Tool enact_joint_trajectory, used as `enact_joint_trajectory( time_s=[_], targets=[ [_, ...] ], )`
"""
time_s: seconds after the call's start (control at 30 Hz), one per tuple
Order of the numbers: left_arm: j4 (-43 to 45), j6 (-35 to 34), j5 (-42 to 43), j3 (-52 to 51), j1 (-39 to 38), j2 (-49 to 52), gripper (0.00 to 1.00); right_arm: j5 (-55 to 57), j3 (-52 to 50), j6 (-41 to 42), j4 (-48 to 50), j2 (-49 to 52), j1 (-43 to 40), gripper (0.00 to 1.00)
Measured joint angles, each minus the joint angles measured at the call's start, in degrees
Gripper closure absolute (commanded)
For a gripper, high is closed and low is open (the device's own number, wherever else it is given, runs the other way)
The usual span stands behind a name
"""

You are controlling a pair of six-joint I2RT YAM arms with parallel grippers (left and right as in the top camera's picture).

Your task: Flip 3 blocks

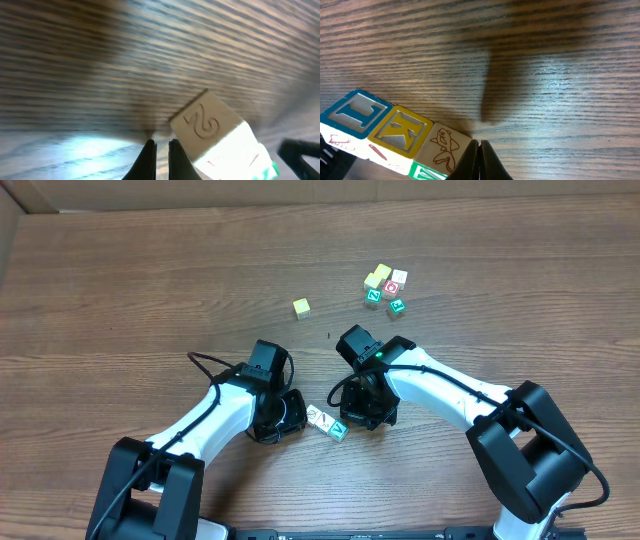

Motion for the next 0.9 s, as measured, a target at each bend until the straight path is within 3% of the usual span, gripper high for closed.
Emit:
enact_joint_trajectory(
  time_s=[0.7, 0.9],
  targets=[
    [-0.6, 4.2, 6.4, 1.0, 1.5, 4.1, 0.96, -0.8, 0.0, 0.1, -2.1, 0.0, 0.0, 0.96],
    [-9.4, 4.8, 1.4, 2.0, 1.6, 1.8, 0.96, -1.6, 0.0, 0.1, -3.4, 0.0, 0.0, 0.96]
  ],
)
